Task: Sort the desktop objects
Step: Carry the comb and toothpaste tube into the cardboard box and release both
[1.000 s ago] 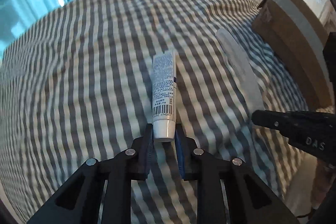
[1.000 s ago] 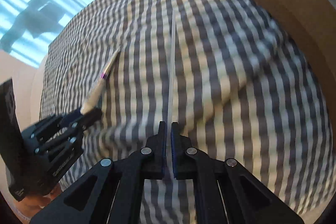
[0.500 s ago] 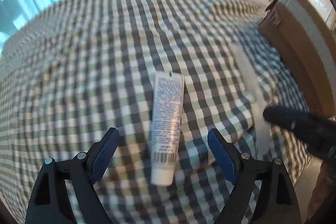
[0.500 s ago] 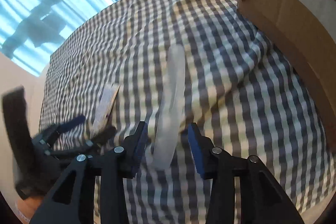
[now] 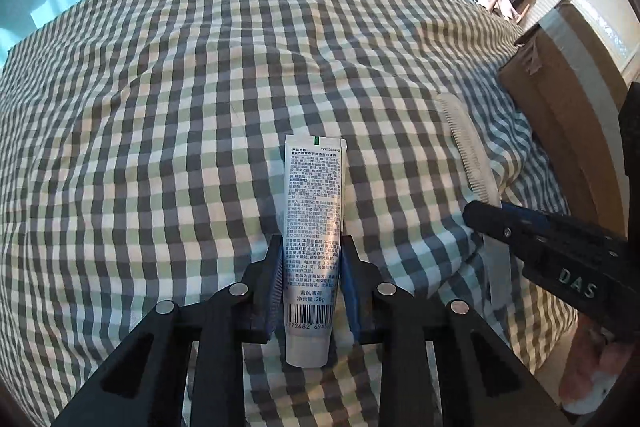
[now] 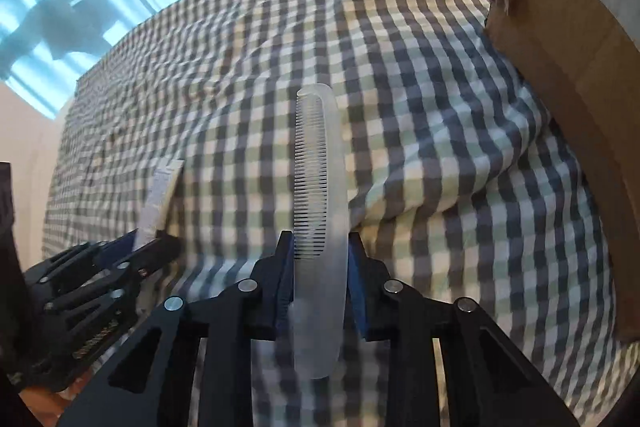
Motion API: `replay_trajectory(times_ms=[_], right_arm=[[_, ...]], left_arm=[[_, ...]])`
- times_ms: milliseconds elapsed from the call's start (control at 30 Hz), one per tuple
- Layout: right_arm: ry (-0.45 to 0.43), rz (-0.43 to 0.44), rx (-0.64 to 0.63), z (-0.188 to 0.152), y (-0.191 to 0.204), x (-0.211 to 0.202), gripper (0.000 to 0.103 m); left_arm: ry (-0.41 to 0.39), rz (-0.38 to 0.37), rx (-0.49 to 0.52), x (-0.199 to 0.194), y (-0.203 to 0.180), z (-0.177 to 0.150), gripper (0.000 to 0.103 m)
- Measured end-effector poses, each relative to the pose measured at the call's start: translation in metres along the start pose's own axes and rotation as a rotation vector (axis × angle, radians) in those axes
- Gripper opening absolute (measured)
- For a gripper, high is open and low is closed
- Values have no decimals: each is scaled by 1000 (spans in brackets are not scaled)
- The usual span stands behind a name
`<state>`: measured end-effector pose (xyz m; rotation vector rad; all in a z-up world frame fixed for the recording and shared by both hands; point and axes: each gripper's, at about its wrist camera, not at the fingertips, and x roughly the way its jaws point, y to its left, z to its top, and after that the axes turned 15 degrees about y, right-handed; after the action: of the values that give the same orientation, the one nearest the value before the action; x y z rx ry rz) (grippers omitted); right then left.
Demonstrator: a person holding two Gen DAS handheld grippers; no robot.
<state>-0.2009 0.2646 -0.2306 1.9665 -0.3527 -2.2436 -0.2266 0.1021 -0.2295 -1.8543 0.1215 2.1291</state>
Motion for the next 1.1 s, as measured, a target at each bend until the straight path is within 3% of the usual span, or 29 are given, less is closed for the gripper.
replay_trajectory(times_ms=[67,367,667,867,1100], right_arm=[[-1,23,1,-5,5,-7,25],[-121,-18,-67,-30,39,-80,25],[-218,4,-96,-65,59,-149,25],[-295,27,-97,-90,65,-191,25],[-391,21,-49,-111,42,-247,25]], left_arm=[[-6,-8,9,-9,-1,-10,27],[-110,-20,11,-85,2,-38,27],[-222,14,20,-182,15,-85,27],[-290,78,44,-227,-16,-79,27],[-427,107,61,-281,-75,-73,27]])
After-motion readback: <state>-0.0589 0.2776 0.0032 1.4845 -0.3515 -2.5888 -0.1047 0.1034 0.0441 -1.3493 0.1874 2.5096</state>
